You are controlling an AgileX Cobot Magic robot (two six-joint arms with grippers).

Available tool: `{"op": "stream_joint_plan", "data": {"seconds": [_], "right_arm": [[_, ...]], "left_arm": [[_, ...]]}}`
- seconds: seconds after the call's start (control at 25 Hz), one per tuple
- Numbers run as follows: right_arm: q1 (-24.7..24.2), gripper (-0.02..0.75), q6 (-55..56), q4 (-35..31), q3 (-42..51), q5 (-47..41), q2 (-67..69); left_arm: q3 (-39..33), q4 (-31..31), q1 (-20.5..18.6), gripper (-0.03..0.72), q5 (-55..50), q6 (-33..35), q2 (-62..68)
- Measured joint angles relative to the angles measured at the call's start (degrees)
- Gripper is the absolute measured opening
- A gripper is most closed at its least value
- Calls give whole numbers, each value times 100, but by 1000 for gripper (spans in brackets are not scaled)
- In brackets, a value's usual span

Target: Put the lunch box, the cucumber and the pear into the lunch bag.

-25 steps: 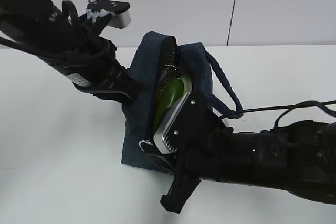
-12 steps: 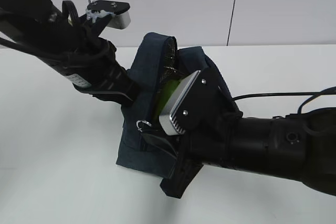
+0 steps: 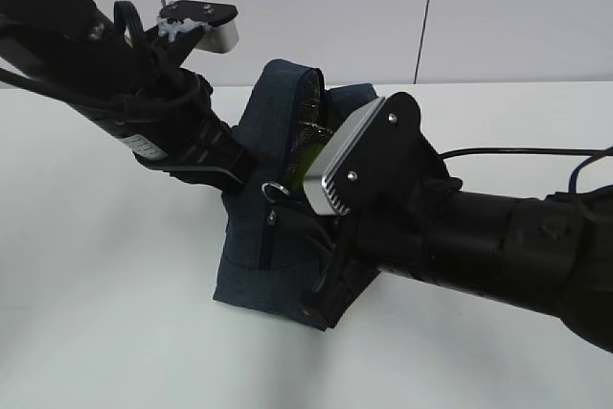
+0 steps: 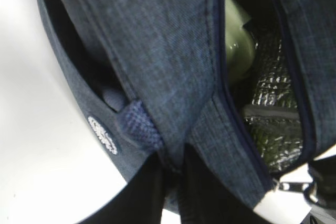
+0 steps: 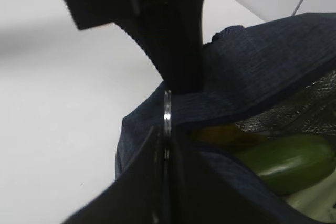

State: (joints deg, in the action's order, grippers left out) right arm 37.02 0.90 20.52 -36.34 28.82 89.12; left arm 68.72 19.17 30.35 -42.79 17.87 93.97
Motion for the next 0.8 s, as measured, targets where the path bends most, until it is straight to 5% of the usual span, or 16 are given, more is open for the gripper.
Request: {"op": "stream_joint_plan", "data": {"seconds": [0.8], "right_arm": [[13,0,-1521,-1658,-10,468,-85]], "left_arm": [[0,118,0,4,120,0,0]]}}
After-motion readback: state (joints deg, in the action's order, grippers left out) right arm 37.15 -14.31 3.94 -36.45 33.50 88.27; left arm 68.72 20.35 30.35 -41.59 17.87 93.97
